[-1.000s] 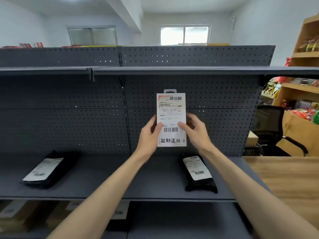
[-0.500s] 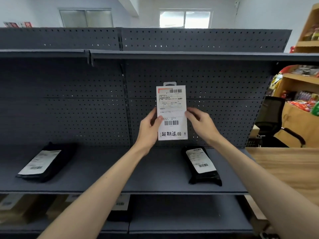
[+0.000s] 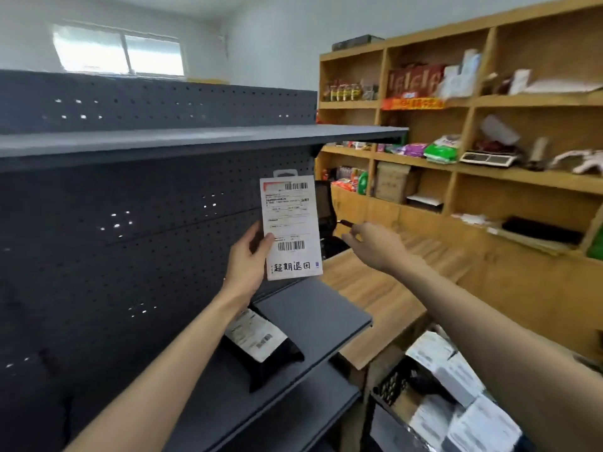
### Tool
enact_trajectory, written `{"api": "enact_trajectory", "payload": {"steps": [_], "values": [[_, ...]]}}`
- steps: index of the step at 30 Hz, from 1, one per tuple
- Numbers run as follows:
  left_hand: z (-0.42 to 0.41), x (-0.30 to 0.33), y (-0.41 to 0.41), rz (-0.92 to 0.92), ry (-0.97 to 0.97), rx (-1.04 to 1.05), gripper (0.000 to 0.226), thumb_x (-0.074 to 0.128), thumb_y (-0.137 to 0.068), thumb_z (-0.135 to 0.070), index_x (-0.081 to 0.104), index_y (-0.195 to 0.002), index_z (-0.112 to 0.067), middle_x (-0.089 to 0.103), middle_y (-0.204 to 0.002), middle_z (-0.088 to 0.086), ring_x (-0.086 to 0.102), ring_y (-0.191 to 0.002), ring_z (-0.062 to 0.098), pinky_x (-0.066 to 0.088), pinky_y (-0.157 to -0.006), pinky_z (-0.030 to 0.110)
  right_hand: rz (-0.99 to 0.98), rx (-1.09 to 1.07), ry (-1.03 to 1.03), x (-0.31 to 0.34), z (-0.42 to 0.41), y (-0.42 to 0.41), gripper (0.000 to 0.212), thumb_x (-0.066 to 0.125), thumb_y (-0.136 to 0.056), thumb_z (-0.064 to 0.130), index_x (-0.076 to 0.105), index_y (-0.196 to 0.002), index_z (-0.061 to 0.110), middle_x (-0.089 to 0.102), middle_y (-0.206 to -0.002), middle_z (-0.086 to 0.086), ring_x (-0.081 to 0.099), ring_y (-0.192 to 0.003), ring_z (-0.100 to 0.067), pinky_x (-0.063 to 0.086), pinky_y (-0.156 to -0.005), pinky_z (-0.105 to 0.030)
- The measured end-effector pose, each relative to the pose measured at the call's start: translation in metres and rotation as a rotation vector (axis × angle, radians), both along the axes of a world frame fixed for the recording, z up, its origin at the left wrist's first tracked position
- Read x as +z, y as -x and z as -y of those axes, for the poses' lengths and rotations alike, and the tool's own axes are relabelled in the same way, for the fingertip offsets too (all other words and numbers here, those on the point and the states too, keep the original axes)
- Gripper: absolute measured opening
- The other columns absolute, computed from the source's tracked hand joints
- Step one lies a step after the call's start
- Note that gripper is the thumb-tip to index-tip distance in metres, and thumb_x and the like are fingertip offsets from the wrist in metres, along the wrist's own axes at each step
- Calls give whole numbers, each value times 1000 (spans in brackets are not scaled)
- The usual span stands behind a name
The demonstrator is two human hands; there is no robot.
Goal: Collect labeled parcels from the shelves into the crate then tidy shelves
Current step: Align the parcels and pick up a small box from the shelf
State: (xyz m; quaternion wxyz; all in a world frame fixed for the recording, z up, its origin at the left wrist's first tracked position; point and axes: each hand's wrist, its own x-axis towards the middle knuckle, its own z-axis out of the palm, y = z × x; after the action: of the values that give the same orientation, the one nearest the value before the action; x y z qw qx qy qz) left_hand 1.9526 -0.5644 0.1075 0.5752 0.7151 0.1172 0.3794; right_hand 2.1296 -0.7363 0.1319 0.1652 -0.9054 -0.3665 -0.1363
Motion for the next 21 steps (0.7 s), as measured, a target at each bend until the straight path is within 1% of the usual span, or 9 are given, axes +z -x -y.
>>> {"api": "enact_trajectory", "payload": {"steps": [3,5,7,9,11,14,15,18,21], "values": [[27,2,-39,19,-28,-134,35,50,-103,-4,58,-136,-12,66,-113,-19,64,-94,-16,48,-76,4,53,-197,89,5,59,-15,43,41,-101,46,67,-96,12,67,-98,-9,62,-91,-30,48,-68,-36],[49,2,-62,21,-20,-230,37,49,-103,-2,56,-139,-9,67,-119,-9,65,-91,-16,50,-73,6,82,-314,141,8,101,-21,45,40,-100,50,64,-87,14,66,-96,-10,60,-89,-30,43,-67,-34],[72,0,-83,13,7,-327,40,50,-103,-4,52,-142,-13,67,-119,-8,66,-91,-13,54,-72,10,84,-429,161,11,142,-19,44,39,-99,52,55,-76,17,62,-89,-8,58,-86,-30,41,-68,-35],[98,-4,-102,-9,18,-421,41,51,-104,-11,53,-144,-22,69,-117,-15,68,-101,-4,58,-79,20,83,-538,178,14,180,-11,44,39,-99,51,52,-73,18,55,-81,-5,58,-85,-28,41,-70,-35],[126,-7,-117,-21,37,-525,38,50,-105,-13,56,-135,-35,71,-113,-17,68,-103,2,58,-75,21,93,-642,192,14,215,0,44,40,-100,50,52,-73,18,52,-78,-1,58,-84,-26,41,-72,-36],[170,-11,-131,-48,37,-655,40,48,-105,-13,56,-111,-52,71,-108,-15,68,-101,4,56,-68,17,89,-781,223,9,261,16,42,40,-100,50,54,-80,16,54,-84,-4,59,-90,-27,44,-78,-39],[184,-14,-136,-58,40,-695,40,49,-105,-13,57,-111,-51,72,-109,-14,69,-103,7,57,-68,18,75,-819,238,8,275,20,41,39,-100,50,57,-85,16,56,-89,-6,59,-93,-28,44,-79,-39],[219,-21,-151,-68,45,-779,34,49,-105,-13,55,-122,-41,71,-117,-4,69,-106,13,59,-67,20,37,-892,261,2,308,26,44,37,-101,51,60,-102,13,61,-105,-10,58,-100,-29,46,-83,-41],[249,-22,-168,-71,53,-840,37,48,-105,-10,52,-121,-43,70,-115,-4,71,-95,5,58,-63,20,-2,-932,251,-3,336,16,47,36,-101,53,58,-112,13,61,-111,-10,58,-101,-28,46,-82,-41]]}}
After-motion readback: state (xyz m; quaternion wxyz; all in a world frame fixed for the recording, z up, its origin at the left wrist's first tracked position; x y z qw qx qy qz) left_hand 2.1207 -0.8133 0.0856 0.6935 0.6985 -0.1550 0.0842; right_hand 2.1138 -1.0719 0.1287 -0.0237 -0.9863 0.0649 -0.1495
